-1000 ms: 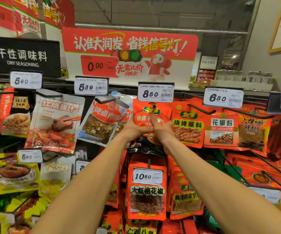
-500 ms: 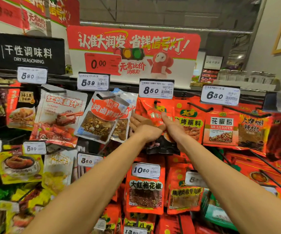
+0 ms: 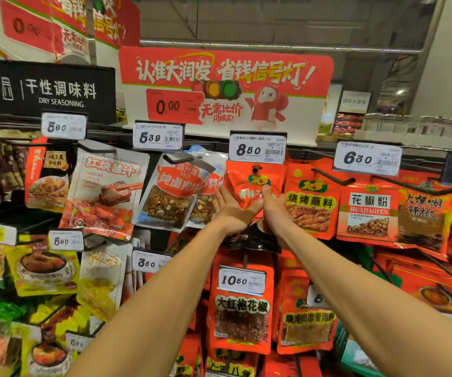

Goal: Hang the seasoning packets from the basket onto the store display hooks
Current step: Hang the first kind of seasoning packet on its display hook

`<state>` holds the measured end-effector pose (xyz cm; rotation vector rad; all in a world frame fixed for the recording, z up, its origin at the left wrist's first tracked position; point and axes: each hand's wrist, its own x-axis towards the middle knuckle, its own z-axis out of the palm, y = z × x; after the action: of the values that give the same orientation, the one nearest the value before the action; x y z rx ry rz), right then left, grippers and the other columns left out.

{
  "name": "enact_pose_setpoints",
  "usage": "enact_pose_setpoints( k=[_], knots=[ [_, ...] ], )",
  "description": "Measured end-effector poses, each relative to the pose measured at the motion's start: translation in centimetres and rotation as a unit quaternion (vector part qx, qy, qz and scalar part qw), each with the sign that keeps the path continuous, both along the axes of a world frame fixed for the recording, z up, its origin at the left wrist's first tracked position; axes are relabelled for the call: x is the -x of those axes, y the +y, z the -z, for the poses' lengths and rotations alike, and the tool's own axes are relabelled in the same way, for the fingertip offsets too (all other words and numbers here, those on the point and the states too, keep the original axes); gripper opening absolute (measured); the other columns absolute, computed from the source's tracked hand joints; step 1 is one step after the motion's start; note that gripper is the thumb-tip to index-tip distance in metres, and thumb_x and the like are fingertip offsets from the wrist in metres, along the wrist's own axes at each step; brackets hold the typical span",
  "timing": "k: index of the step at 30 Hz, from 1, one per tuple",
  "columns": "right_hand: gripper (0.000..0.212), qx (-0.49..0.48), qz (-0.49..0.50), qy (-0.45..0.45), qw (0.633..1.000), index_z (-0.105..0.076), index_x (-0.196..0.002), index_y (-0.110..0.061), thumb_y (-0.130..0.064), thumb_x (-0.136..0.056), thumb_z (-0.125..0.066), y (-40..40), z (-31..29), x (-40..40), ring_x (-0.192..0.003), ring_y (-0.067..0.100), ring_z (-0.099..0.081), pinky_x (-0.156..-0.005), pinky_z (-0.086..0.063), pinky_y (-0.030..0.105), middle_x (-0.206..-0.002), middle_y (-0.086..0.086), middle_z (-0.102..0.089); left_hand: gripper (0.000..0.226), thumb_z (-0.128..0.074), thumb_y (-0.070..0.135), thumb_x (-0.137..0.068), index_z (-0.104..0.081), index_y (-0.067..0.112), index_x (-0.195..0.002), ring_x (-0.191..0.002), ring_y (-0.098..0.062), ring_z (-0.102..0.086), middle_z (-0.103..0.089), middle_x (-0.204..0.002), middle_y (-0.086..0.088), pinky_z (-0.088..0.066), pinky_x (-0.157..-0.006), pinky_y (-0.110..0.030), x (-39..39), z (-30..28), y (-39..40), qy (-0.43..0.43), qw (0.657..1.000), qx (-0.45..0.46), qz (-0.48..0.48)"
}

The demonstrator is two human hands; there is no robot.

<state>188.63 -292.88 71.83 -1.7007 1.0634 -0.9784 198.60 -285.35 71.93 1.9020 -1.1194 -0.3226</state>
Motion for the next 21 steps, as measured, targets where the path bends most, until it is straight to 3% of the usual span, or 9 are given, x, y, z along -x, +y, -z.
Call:
enact_pose_setpoints(
  k=[3,5,6,8,10,13,16,18,21],
  knots=[
    [0.089,-0.019,0.033,-0.027,0.999,-0.009,-0.159,-0.006,-0.066,-0.099,-0.036,0.9,-0.4,-2.0,-0.146,0.039,-0.034,-0.117,-0.027,0.043,-0.16,0.025,-0.029,0.117,-0.071,0.07,-0.072,-0.014,0.013,-0.158,-0.153,-0.026,-0.02,-0.026,-0.164,-0.01,-0.017,-0.126,-0.036,-3.1,0.1,0.1,0.019,0.994,0.088,0.068],
    [0.092,-0.067,0.046,-0.05,0.995,-0.002,-0.16,-0.008,-0.066,-0.099,-0.038,1.5,-0.7,-3.4,-0.151,0.039,-0.023,-0.12,-0.02,0.045,-0.164,0.025,-0.016,0.081,-0.079,0.058,-0.073,-0.044,0.023,-0.138,-0.131,-0.015,-0.052,-0.061,-0.134,0.007,-0.041,-0.11,-0.021,-4.8,0.1,0.4,0.031,0.987,0.136,0.077],
    [0.093,-0.082,0.054,-0.061,0.993,0.0,-0.161,-0.009,-0.066,-0.098,-0.039,1.6,-0.6,-3.7,-0.152,0.038,-0.018,-0.121,-0.017,0.046,-0.165,0.025,-0.011,0.068,-0.081,0.053,-0.075,-0.052,0.026,-0.13,-0.121,-0.014,-0.06,-0.067,-0.123,0.01,-0.046,-0.105,-0.024,-5.3,0.1,0.5,0.026,0.986,0.151,0.069],
    [0.095,-0.077,0.057,-0.068,0.993,0.003,-0.161,-0.01,-0.066,-0.098,-0.04,1.5,-0.6,-3.7,-0.153,0.037,-0.016,-0.122,-0.016,0.046,-0.165,0.025,-0.01,0.066,-0.081,0.056,-0.074,-0.058,0.026,-0.128,-0.114,-0.017,-0.064,-0.067,-0.121,0.005,-0.049,-0.103,-0.037,-4.9,0.3,0.7,-0.018,0.984,0.173,0.026],
    [0.099,-0.062,0.032,-0.055,0.996,0.007,-0.16,-0.013,-0.072,-0.095,-0.038,1.2,-0.5,-3.2,-0.152,0.036,-0.021,-0.123,-0.019,0.048,-0.166,0.022,-0.014,0.081,-0.075,0.066,-0.072,-0.052,0.022,-0.136,-0.127,-0.023,-0.054,-0.052,-0.139,-0.003,-0.044,-0.109,-0.041,-3.9,0.0,1.0,-0.082,0.981,0.175,-0.025],
    [0.103,-0.069,0.014,-0.036,0.997,0.009,-0.16,-0.017,-0.08,-0.091,-0.035,1.2,-0.4,-2.2,-0.151,0.035,-0.024,-0.123,-0.021,0.049,-0.167,0.017,-0.016,0.113,-0.062,0.08,-0.074,-0.023,0.013,-0.156,-0.149,-0.033,-0.025,-0.014,-0.164,-0.008,-0.031,-0.118,-0.048,-2.8,-0.6,1.9,-0.14,0.984,0.096,-0.06],
    [0.105,-0.058,0.005,-0.01,0.998,0.012,-0.16,-0.019,-0.082,-0.089,-0.033,1.6,-0.4,-1.3,-0.149,0.034,-0.03,-0.122,-0.024,0.049,-0.165,0.017,-0.022,0.131,-0.052,0.086,-0.073,0.008,0.007,-0.159,-0.154,-0.036,-0.005,0.005,-0.168,-0.013,-0.019,-0.123,-0.052,-2.4,-1.0,2.3,-0.138,0.989,0.019,-0.041],
    [0.103,-0.038,-0.003,-0.012,0.999,0.01,-0.16,-0.018,-0.079,-0.091,-0.036,1.5,-0.1,-0.3,-0.15,0.034,-0.029,-0.122,-0.023,0.047,-0.166,0.016,-0.02,0.131,-0.062,0.077,-0.075,0.011,0.007,-0.158,-0.154,-0.037,-0.012,-0.007,-0.168,-0.018,-0.02,-0.124,-0.051,-2.0,-0.8,2.5,-0.057,0.997,0.036,0.037],
    [0.093,-0.04,-0.028,-0.045,0.998,-0.009,-0.161,-0.018,-0.071,-0.094,-0.045,1.4,-0.3,1.0,-0.146,0.032,-0.037,-0.121,-0.027,0.047,-0.163,0.012,-0.032,0.106,-0.077,0.056,-0.079,-0.019,0.01,-0.155,-0.141,-0.032,-0.045,-0.047,-0.152,-0.013,-0.037,-0.116,-0.047,-1.9,-0.5,3.4,0.03,0.993,0.086,0.08]
  ],
)
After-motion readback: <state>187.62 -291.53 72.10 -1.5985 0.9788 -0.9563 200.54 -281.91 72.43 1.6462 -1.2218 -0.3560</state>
